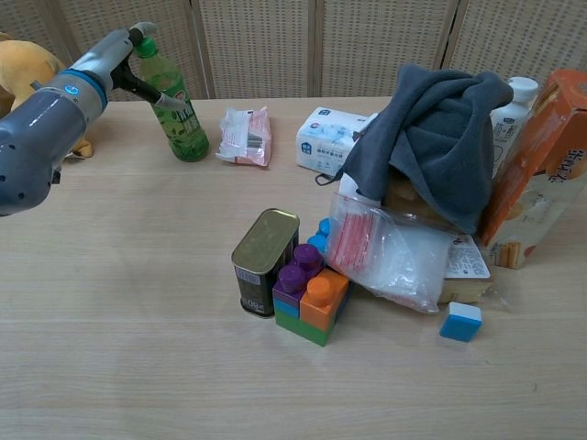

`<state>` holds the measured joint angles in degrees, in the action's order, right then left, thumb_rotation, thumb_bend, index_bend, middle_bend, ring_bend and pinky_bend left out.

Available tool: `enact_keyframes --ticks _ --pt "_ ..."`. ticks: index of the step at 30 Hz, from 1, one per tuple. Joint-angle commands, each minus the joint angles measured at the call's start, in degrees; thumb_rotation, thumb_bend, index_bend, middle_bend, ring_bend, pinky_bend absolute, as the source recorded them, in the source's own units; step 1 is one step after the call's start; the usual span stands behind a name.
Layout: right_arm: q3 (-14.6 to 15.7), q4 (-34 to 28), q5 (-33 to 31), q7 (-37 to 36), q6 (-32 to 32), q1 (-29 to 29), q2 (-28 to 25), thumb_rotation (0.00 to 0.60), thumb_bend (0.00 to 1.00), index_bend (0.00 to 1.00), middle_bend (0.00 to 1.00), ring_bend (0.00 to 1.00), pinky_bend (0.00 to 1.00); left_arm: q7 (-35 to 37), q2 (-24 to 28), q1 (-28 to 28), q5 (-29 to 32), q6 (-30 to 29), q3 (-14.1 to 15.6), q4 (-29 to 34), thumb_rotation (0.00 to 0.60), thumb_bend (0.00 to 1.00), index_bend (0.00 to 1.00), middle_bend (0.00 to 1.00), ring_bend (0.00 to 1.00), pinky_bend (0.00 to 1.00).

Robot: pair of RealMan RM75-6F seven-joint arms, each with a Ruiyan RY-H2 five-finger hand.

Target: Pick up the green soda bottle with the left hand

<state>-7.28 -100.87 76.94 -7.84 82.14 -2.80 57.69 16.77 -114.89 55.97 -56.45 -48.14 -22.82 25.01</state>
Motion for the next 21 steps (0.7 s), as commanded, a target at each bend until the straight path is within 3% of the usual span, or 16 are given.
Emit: enact_keyframes --ticks 1,3,5,7,8,11,21 --pt "0.0 0.0 -0.1 0.0 -0.1 0.0 0.0 0.599 0.00 0.00 0.00 0.00 0.00 3.1 -2.1 0.0 -2.2 -1.1 0.4 -3.4 0.600 0.00 0.06 0.00 0.00 0.00" --pt "0.0 0.0 -0.1 0.1 0.0 0.0 0.1 0.599 0.00 0.00 0.00 0.00 0.00 3.2 -3.6 0.2 -2.5 -3.3 -0.1 -5.8 0.600 0.00 0.20 0.04 0.02 0.08" --pt "0.0 0.0 0.0 0.1 0.0 0.0 0.1 0.598 0.00 0.00 0.00 0.00 0.00 1.9 -5.7 0.9 -2.3 -6.7 -1.1 -9.0 0.600 0.05 0.58 0.45 0.32 0.48" --pt "0.0 -0.1 0.0 0.1 0.1 0.0 0.1 0.599 0.00 0.00 0.00 0.00 0.00 1.5 -7.1 1.5 -2.1 -8.7 -2.0 -10.9 0.600 0.13 0.81 0.78 0.63 0.79" --pt "0.0 -0.1 0.0 0.1 0.1 0.0 0.0 0.599 0.00 0.00 0.00 0.00 0.00 1.5 -7.2 1.8 -2.0 -8.6 -2.2 -11.2 0.600 0.14 0.85 0.84 0.71 0.87" --pt "0.0 -0.3 0.1 -0.1 0.2 0.1 -0.1 0.597 0.00 0.00 0.00 0.00 0.00 1.2 -7.2 2.3 -2.4 -9.0 -2.5 -12.0 0.600 0.15 0.86 0.89 0.79 0.93" --pt "0.1 -0.9 1.3 -0.5 1.0 0.3 -0.4 0.600 0.00 0.00 0.00 0.00 0.00 1.2 -3.4 3.5 -4.6 -16.4 -3.5 -7.6 0.600 0.16 0.88 0.91 0.80 0.93"
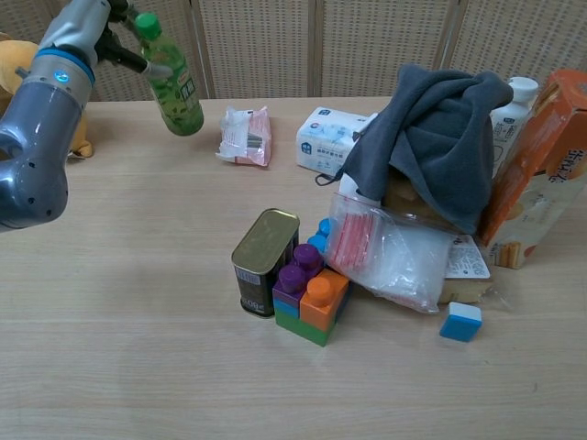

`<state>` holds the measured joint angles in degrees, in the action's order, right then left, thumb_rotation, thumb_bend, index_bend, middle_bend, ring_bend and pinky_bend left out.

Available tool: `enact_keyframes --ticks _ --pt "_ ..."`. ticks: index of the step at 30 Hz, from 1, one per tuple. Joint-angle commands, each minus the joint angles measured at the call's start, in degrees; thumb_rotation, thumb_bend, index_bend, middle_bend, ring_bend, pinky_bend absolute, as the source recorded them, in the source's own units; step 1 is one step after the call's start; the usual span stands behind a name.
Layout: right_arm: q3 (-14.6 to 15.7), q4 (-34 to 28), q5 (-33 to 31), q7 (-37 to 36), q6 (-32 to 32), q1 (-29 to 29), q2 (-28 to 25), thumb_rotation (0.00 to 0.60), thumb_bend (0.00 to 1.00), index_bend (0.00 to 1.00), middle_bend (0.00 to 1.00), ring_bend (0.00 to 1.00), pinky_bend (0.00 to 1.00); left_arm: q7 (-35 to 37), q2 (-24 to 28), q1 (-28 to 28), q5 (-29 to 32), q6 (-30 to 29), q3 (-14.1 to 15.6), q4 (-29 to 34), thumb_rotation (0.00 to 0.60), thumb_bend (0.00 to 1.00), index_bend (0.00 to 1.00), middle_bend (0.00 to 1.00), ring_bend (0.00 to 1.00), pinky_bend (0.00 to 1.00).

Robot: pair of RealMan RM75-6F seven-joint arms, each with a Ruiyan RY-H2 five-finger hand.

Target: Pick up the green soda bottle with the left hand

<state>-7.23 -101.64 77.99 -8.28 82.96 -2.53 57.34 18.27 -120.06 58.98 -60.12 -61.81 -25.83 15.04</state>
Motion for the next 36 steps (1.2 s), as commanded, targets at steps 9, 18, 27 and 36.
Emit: enact_keyframes --ticks 9,18,27,36 --pt "0.5 -1.4 2.2 -0.5 1.4 0.5 -0.8 0.600 0.00 0.00 0.00 0.00 0.00 -7.7 11.8 -0.6 -3.5 -14.2 -2.2 20.9 0.600 0.16 0.87 0.91 0.80 0.93" --pt "0.9 -2.7 4.2 -1.1 2.9 1.1 -1.7 0.599 0.00 0.00 0.00 0.00 0.00 -23.2 25.7 -5.0 -3.6 -20.8 -5.4 51.2 0.600 0.16 0.88 0.91 0.80 0.93" --pt "1.3 -3.7 5.7 -1.3 3.9 1.4 -2.1 0.599 0.00 0.00 0.00 0.00 0.00 -33.3 34.5 -8.9 -5.1 -22.4 -4.3 71.1 0.600 0.15 0.88 0.91 0.80 0.92" --pt "1.6 -4.3 6.5 -0.7 4.4 1.6 -2.1 0.599 0.00 0.00 0.00 0.00 0.00 -37.0 38.7 -11.6 -3.5 -22.1 -3.9 78.7 0.600 0.16 0.88 0.91 0.80 0.92"
